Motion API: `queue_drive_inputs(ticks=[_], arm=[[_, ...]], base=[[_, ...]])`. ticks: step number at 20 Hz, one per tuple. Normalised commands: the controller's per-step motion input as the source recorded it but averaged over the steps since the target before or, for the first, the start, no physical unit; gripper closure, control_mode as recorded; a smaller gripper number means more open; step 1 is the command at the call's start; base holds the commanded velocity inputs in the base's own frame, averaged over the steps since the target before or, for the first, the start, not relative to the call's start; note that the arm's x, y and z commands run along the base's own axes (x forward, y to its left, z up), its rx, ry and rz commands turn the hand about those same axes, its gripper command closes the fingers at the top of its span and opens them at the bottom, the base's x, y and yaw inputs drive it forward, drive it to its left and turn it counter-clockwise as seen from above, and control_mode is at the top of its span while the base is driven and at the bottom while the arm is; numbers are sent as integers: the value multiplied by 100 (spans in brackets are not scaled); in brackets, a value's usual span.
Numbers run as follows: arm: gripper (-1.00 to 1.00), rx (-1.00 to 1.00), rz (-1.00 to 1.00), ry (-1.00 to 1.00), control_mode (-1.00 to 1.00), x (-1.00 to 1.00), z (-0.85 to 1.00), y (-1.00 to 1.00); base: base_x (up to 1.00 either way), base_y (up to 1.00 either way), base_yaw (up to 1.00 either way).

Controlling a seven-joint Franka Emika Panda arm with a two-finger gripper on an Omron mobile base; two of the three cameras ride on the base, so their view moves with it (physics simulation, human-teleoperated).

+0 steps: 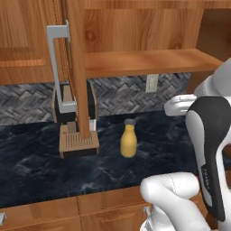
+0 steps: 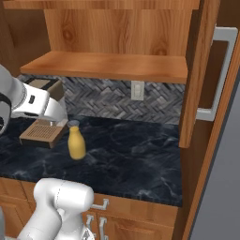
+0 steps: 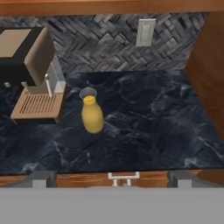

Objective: There is a tray on the dining counter. Grab the cup, mug, and pitcher and place them on the tray. The pitcher may be placed next to the tray if it cannot fit the tray.

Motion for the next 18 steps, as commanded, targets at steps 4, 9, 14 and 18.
queue_drive_inputs(ticks=[4,9,14,18], arm=[[-100,0,0,14,-100,41,-25,19],[-100,0,0,14,-100,39,-34,22],[-100,0,0,6,-100,26,-39,11],[-100,0,0,4,-100,24,-32,6]], base=[[0,0,0],[0,0,0],[0,0,0],[0,0,0]])
